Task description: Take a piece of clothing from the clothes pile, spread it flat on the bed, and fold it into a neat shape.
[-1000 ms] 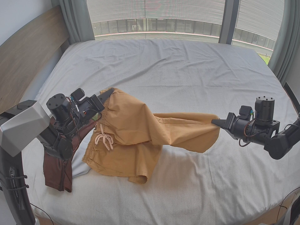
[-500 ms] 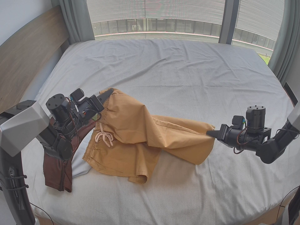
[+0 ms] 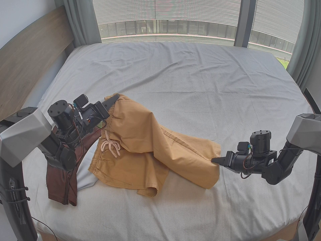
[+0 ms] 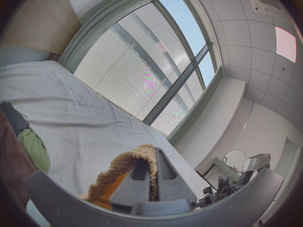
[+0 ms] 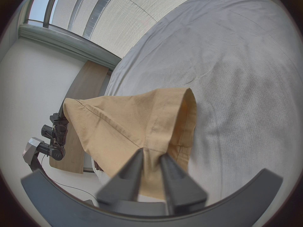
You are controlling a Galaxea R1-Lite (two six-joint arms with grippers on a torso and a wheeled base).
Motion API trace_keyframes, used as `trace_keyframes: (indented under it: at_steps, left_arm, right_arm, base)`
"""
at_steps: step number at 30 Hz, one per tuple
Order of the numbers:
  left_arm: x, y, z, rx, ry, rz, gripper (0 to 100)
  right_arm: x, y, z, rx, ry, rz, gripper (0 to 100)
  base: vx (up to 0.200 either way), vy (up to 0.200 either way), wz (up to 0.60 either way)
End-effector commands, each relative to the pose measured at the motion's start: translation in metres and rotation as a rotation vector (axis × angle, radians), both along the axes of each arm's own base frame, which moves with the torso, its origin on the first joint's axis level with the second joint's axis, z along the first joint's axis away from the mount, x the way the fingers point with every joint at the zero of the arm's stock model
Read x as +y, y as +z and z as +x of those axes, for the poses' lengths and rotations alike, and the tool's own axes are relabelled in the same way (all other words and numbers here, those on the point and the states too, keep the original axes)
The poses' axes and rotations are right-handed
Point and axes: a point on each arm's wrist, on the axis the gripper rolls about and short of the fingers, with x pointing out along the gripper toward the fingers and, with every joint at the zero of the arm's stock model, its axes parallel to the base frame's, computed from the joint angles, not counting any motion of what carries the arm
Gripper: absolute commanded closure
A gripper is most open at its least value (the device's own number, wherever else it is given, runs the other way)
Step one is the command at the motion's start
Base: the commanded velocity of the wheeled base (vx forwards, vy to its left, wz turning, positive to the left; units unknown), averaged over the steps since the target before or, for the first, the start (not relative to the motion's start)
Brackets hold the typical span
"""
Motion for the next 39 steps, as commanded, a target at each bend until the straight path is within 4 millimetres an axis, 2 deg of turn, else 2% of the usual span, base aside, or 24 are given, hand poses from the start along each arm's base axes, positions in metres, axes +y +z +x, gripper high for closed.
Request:
trace_keyframes:
  at_steps: [1, 6, 17, 26, 30, 39]
  left_arm:
    - [0.0, -0.001, 0.0, -0.003, 0.001, 0.009, 100]
    - [0.0, 0.0, 0.0, -0.005, 0.0, 0.009, 100]
    - [0.0, 0.001, 0.0, -0.008, 0.0, 0.008, 100]
    - [-0.001, 0.0, 0.0, -0.007, 0.0, 0.009, 100]
    - [0.0, 0.001, -0.001, -0.008, 0.002, 0.009, 100]
    - [0.0, 0.0, 0.0, -0.007, 0.002, 0.009, 100]
  right_arm:
    - [0.001, -0.014, 0.007, 0.006, -0.011, 0.013, 0]
    - [0.001, -0.02, 0.014, -0.034, -0.036, 0.054, 0]
    - [0.004, -0.039, 0.023, -0.006, -0.036, 0.046, 0]
    - [0.015, -0.054, 0.038, 0.012, -0.02, 0.04, 0]
    - [0.02, -0.054, 0.042, 0.032, -0.009, 0.034, 0]
    - [0.035, -0.059, 0.039, 0.036, 0.006, 0.02, 0]
  base:
    - [0.0, 0.0, 0.0]
    - [0.0, 0.0, 0.0]
    - [0.0, 0.0, 0.0]
    - [0.0, 0.0, 0.0]
    - [0.0, 0.0, 0.0]
    - [0.0, 0.0, 0.0]
